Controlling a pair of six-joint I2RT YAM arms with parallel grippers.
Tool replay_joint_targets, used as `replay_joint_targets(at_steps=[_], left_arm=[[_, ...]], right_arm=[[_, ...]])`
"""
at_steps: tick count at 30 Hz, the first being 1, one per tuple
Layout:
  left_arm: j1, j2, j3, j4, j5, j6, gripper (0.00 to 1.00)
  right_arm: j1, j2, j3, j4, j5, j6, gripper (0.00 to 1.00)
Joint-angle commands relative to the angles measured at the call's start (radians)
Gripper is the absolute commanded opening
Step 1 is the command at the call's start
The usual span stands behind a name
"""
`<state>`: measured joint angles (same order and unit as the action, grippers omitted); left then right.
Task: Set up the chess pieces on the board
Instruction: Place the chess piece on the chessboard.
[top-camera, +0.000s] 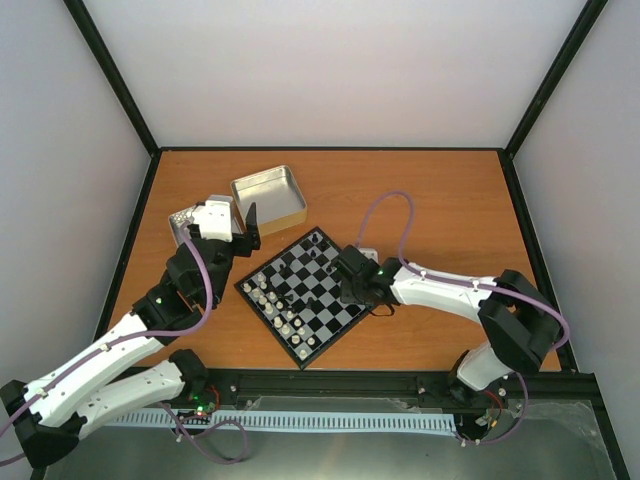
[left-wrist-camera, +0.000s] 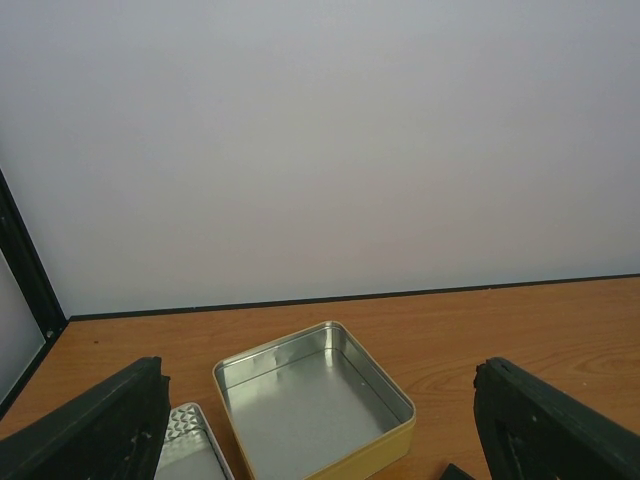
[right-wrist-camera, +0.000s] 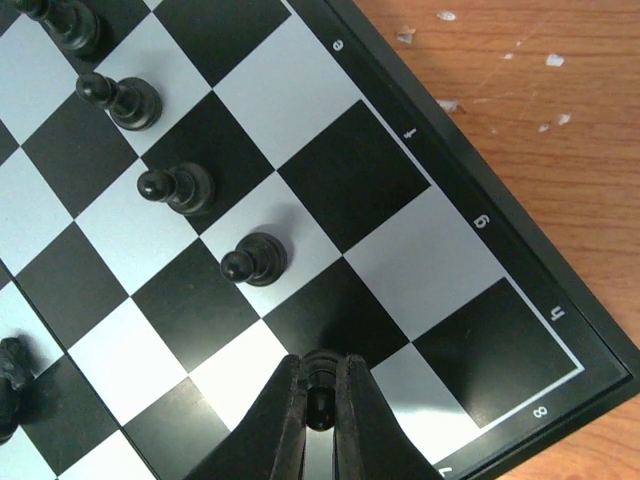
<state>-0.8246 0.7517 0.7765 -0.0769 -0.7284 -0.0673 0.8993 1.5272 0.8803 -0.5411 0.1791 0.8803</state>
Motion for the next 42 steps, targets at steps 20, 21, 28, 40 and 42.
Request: replay_joint_targets(at_steps=[20,21,28,40,42], left_arm=[[0.005,0.016,0.027,-0.002,0.004,-0.007,0.84],[0.005,0.019,0.028,-0.004,0.005,-0.010,0.84],[0.005,0.071,0.033,-0.033,0.064,-0.049,0.86],[0.028,0.394,0.150,-0.369,0.310,-0.373,0.64],[0.039,0.454,0.161,-0.420,0.311,-0.435,0.54]], right_arm=[[-0.016,0.014,0.061,-0.021,0.025,-0.026,0.27],[-0.016,0.002,0.062,-0.022,0.028,-0.025,0.27],[-0.017,-0.090,0.035,-0.033,0.089,-0.001,0.27],[-0.021,-0.225,-0.051,-0.001,0.149,0.018,0.28],[-0.023,-0.229,-0.056,0.001,0.147,0.011,0.28]])
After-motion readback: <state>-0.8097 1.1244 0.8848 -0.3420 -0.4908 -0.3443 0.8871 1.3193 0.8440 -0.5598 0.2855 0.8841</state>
